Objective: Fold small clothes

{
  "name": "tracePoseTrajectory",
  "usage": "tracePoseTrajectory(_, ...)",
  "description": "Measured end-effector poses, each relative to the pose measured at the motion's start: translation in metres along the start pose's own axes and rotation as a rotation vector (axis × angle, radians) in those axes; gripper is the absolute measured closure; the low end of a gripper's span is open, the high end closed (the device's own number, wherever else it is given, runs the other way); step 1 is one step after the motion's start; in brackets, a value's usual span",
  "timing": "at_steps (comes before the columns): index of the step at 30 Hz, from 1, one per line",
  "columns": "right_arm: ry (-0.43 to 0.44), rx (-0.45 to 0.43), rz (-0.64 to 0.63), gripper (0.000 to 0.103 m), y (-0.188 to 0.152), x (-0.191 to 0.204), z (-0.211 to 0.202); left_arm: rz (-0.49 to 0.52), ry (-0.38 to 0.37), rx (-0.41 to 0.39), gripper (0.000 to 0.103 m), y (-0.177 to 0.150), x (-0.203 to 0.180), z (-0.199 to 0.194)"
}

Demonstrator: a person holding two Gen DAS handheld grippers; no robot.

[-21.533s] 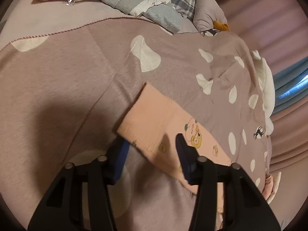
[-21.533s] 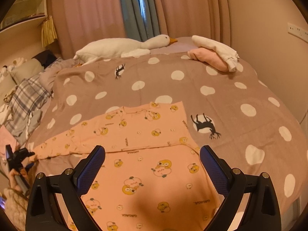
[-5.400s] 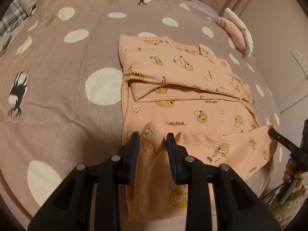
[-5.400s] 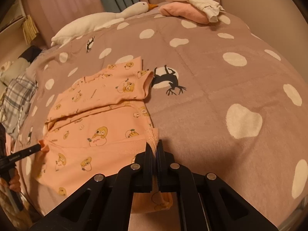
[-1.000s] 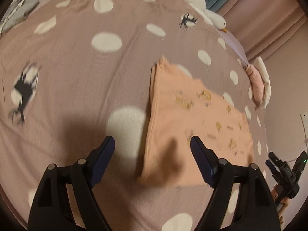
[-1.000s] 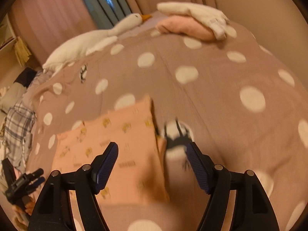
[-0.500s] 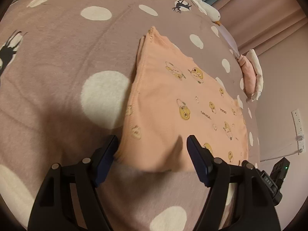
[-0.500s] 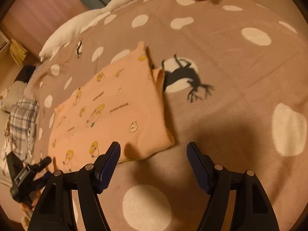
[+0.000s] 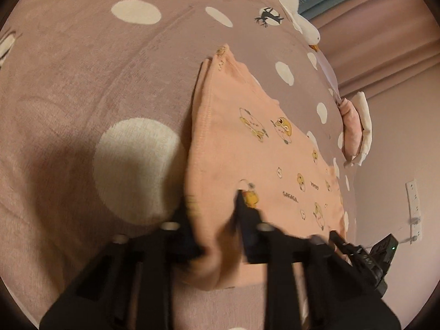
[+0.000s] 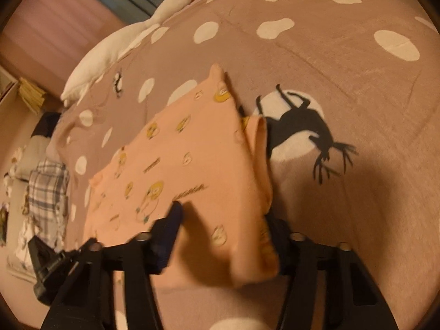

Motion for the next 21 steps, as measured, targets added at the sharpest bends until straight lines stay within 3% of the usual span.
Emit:
tracePoseTrajectory(2, 0.001, -0.002, 0.002, 0.082, 0.000, -0.001, -0.001, -0.007, 0.001, -0.018, 0.090, -0.001, -0.001, -0.003)
tracePoseTrajectory(4, -0.006, -0.017, -0.010, 0.088, -0.002, 0.001, -0.007, 0.028, 0.030, -0.031, 0.091, -0.003, -0.007, -0.008)
tracePoseTrajectory(12, -0.058, -0.079, -0.125, 0.089, -0.013, 0.024, -0.045, 0.119, 0.056, -0.042, 0.091, -0.022, -0.025, -0.030)
tracePoseTrajectory(21, -0.102, -0.075, -0.160, 0.089, -0.051, 0.018, -0.072, 0.198, 0.106, -0.012, 0.091, -0.081, -0.029, -0.047)
Point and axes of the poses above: each gripper's, at about its wrist camera, not at the fingertips, and z roughly the way its jaws point, x to its left, y to its top, the point moved 10 cm from there along z, roughly the way its jaws point, and after that the axes turned 14 degrees about x, right-handed, at the moved point
